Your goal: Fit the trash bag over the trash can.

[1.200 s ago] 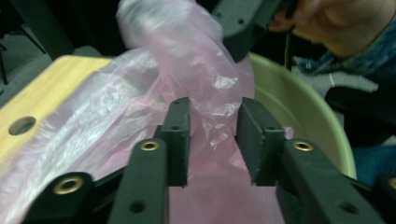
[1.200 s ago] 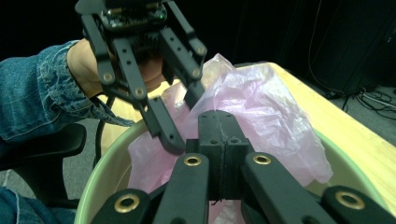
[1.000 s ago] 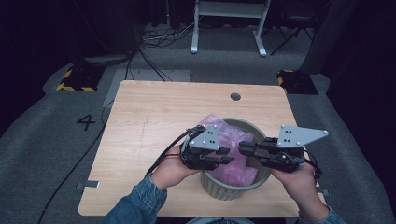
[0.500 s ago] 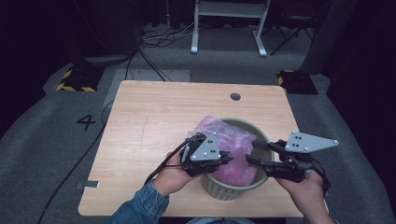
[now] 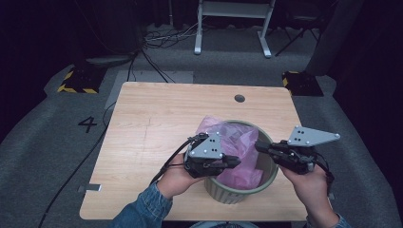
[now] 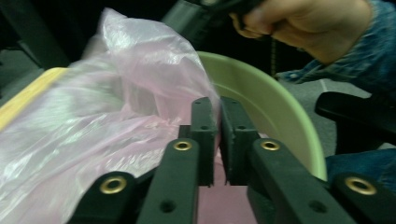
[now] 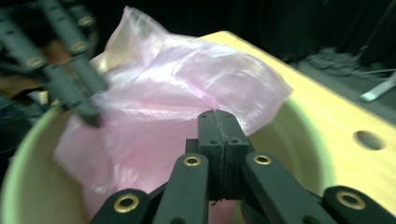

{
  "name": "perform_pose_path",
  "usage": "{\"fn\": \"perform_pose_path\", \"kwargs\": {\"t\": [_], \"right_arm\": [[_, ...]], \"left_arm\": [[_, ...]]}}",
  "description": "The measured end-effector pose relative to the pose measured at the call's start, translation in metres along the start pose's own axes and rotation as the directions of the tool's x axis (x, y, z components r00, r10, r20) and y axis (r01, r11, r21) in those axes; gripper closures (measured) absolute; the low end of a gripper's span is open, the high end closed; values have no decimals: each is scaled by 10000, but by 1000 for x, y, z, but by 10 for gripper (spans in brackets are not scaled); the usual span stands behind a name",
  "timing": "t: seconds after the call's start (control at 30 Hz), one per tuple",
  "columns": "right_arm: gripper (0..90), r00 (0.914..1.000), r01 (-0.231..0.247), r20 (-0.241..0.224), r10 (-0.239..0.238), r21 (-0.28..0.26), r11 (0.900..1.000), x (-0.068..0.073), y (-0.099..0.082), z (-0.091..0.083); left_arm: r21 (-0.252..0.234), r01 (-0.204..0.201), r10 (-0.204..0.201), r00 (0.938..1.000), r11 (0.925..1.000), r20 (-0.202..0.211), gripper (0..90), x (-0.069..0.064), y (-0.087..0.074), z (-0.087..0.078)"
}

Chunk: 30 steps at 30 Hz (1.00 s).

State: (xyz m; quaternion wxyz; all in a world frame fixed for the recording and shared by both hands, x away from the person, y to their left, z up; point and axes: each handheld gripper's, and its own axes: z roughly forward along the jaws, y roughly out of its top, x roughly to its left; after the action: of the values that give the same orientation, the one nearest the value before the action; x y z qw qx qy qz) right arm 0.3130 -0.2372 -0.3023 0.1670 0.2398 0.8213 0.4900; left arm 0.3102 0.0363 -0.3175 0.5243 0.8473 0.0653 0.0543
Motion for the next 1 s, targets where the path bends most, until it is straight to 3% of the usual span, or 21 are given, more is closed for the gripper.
{"fn": "perform_pose_path", "kwargs": {"t": [0.13,0.27,0.4,0.5,0.6,0.67,0.73,0.77,0.87,1.0], "right_arm": [[897,9968,375,713,-349,-353,9987,-3,0,0],[889,9954,520,830,-485,-405,9978,0,-4,1],[728,9999,-101,122,112,-818,9966,-4,-6,-7],[635,9978,-586,-347,557,-905,9942,-4,-8,-14],[530,9956,-731,-645,675,-891,9933,0,-8,-17],[524,9945,-669,-854,612,-662,9956,4,-7,-13],[598,9956,-361,-876,331,-331,9988,9,-5,-6],[720,9970,-142,-759,136,-78,9999,11,-5,-3],[896,9978,21,-661,-13,111,9999,10,-5,-1],[900,9968,98,-796,-98,-14,10000,10,-9,-3]], "left_arm": [[218,-329,325,9993,9992,209,882,-7,2,7],[411,-384,369,9986,9984,386,887,-9,1,10],[478,-314,297,9989,9984,360,888,-9,-1,11],[465,-278,263,9991,9985,343,887,-9,-2,11],[498,-304,286,9989,9983,377,887,-10,-1,14],[503,-372,349,9984,9980,456,887,-12,0,16],[510,-463,437,9977,9976,511,886,-13,1,16],[507,-479,452,9976,9976,530,886,-14,1,16],[491,-534,511,9975,9974,484,875,-15,0,14],[-59,-247,249,9994,9997,235,732,-9,1,4]]}}
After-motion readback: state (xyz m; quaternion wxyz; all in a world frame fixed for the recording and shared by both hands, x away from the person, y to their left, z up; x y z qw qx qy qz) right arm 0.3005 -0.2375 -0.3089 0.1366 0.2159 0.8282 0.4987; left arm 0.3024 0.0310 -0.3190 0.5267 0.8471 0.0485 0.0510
